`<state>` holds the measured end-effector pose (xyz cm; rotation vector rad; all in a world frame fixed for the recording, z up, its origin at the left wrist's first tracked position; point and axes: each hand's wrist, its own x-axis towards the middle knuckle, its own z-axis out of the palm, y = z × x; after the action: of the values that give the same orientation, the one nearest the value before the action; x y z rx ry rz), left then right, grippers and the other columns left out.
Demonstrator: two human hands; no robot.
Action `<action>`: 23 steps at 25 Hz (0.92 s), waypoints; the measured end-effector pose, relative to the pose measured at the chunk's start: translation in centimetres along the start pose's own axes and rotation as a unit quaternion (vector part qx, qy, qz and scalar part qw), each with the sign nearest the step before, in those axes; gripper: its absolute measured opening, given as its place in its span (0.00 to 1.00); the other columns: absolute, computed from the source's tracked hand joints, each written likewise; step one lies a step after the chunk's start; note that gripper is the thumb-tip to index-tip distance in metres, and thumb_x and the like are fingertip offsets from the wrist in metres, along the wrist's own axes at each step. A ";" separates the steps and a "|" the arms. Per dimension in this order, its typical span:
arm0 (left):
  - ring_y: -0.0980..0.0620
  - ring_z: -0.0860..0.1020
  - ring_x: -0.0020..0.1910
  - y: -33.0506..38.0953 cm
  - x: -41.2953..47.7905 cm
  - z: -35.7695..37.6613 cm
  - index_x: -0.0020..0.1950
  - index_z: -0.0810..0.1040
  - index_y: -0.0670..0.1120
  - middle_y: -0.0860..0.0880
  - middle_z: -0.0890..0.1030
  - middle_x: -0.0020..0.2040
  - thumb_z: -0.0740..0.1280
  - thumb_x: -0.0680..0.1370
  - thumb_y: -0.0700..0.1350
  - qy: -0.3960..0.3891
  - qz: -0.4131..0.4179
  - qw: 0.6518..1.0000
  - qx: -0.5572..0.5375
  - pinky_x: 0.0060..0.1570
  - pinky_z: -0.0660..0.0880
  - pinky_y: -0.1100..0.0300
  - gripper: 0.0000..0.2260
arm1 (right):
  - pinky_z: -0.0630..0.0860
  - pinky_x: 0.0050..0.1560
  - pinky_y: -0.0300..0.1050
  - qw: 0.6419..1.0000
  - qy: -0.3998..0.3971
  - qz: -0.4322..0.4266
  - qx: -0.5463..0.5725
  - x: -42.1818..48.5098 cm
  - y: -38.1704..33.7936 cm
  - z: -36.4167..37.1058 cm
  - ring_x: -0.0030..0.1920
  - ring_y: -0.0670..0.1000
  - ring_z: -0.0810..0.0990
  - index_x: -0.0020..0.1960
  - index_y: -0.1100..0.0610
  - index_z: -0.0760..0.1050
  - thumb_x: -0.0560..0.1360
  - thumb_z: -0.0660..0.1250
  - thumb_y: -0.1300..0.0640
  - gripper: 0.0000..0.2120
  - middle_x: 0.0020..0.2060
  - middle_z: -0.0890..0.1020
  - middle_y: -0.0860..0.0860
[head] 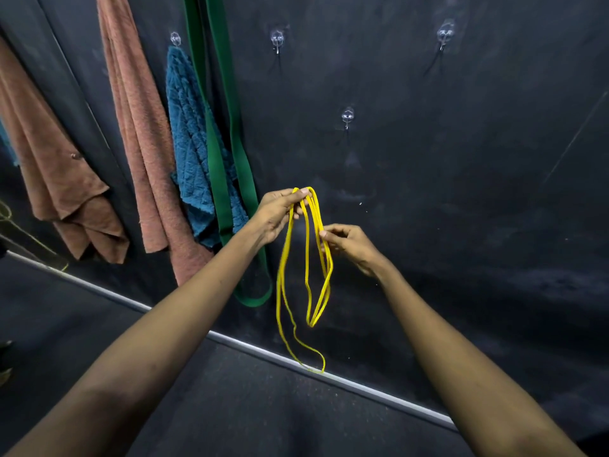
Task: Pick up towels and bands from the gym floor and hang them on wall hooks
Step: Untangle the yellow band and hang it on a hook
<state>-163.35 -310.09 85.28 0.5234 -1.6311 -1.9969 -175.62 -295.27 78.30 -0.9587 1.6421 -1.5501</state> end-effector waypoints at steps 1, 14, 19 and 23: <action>0.59 0.75 0.27 0.3 0.0 0.1 0.49 0.82 0.39 0.50 0.81 0.33 0.69 0.78 0.42 0.001 0.004 1.000 -0.005 0.28 0.70 0.68 0.06 | 0.79 0.51 0.49 0.999 -0.011 0.004 -0.034 -0.2 0.4 -0.1 0.41 0.51 0.80 0.55 0.61 0.82 0.77 0.70 0.59 0.09 0.42 0.83 0.55; 0.58 0.73 0.27 5.4 -0.7 -2.0 0.47 0.81 0.41 0.51 0.78 0.32 0.66 0.80 0.42 -0.030 0.005 0.999 -0.013 0.27 0.70 0.67 0.06 | 0.81 0.43 0.46 0.992 -0.025 0.114 -0.038 0.4 5.1 1.6 0.47 0.55 0.79 0.70 0.60 0.67 0.77 0.60 0.74 0.23 0.49 0.76 0.57; 0.59 0.72 0.26 6.8 -1.5 -2.3 0.47 0.79 0.42 0.52 0.77 0.31 0.63 0.81 0.42 -0.047 0.007 0.999 -0.001 0.26 0.69 0.68 0.07 | 0.75 0.42 0.38 0.958 -0.039 0.045 -0.280 1.9 8.2 1.8 0.42 0.50 0.77 0.63 0.52 0.75 0.72 0.73 0.55 0.20 0.53 0.75 0.59; 0.59 0.71 0.26 7.5 -1.9 -2.8 0.48 0.78 0.41 0.53 0.76 0.30 0.63 0.81 0.42 -0.067 0.016 0.998 0.000 0.26 0.68 0.68 0.06 | 0.70 0.46 0.40 0.958 -0.006 -0.001 -0.287 1.6 7.9 2.9 0.40 0.46 0.73 0.49 0.53 0.78 0.77 0.69 0.49 0.07 0.42 0.75 0.50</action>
<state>-159.13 -312.31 91.97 0.3676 -1.7067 -2.0473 -174.38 -297.96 70.24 -1.2543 2.1339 -1.0709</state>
